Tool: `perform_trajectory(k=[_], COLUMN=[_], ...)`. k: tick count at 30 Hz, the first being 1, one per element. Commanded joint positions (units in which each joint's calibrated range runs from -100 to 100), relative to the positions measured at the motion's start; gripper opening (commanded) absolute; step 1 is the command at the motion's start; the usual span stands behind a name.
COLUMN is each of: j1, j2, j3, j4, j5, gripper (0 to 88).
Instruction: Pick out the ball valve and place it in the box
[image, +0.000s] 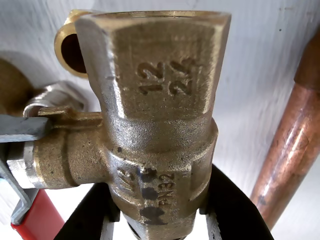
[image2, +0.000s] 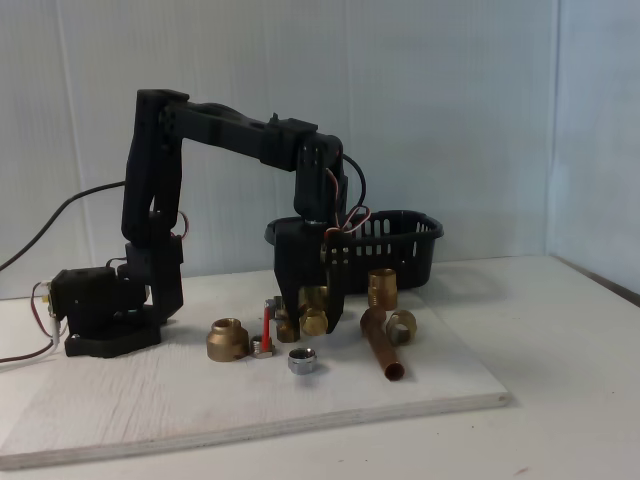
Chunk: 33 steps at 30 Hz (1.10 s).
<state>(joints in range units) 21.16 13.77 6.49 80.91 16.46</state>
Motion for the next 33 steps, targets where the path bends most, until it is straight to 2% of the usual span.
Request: perform_trajectory(k=[1, 12, 18, 23, 33], j1=[-0.42, -1.38, -3.37, -5.81, -13.33], j2=[-2.02, -1.18, -1.68, -1.85, -2.02], j3=[-5.32, -28.60, -34.20, -34.47, -34.56], j4=[1.61, 18.06, 18.31, 18.31, 18.31], j5=[-0.10, -0.20, -3.83, -5.53, -12.11], gripper=[0.8, 0.8, 0.8, 0.8, 0.7])
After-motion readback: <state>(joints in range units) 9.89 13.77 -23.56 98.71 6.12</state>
